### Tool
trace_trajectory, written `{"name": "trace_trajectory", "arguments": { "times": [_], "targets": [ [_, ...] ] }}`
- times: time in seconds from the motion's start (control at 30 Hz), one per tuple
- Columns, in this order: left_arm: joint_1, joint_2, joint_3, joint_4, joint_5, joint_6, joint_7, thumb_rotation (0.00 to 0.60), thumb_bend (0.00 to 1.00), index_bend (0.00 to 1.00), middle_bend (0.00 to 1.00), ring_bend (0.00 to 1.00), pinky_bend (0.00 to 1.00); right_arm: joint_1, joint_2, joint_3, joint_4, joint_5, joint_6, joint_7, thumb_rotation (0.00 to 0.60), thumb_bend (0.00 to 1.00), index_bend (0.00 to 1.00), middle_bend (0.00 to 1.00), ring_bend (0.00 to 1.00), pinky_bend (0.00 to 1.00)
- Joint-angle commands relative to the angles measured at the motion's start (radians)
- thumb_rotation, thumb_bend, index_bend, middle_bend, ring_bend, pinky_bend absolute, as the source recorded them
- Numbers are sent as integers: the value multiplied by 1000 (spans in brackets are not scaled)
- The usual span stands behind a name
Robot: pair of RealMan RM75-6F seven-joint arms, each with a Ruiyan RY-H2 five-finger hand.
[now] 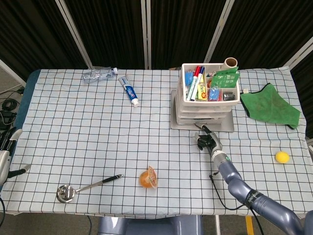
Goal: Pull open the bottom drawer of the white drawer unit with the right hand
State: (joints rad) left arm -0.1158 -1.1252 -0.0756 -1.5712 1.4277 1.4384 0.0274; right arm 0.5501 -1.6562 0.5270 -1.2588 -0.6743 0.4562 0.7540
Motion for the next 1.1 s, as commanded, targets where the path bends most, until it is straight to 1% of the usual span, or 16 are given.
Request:
{"name": "trace_trajectory", "arguments": {
  "times": [0.03,0.27,0.53,0.8,1.1],
  "targets": [
    [-2,1,1,1,-1,-4,0,600,55,0,0,0,0,-4,-9,7,6,-11,6,5,600,504,202,960,941,886],
    [-4,1,2,1,-1,-8,-4,600,55,0,0,0,0,-9,-23,21,19,-22,5,16,600,504,202,960,941,886],
    [-6,1,7,3,4,-11,-5,600,55,0,0,0,0,-8,-27,45,43,10,-64,55,600,507,228,960,942,886],
    [-6,1,9,2,9,-8,-3,600,55,0,0,0,0,-10,-31,68,58,6,-104,73,600,511,233,964,942,886],
    [-7,0,13,1,14,-7,2,600,55,0,0,0,0,-17,-38,86,70,-13,-125,82,600,511,240,964,941,886]
  ]
}}
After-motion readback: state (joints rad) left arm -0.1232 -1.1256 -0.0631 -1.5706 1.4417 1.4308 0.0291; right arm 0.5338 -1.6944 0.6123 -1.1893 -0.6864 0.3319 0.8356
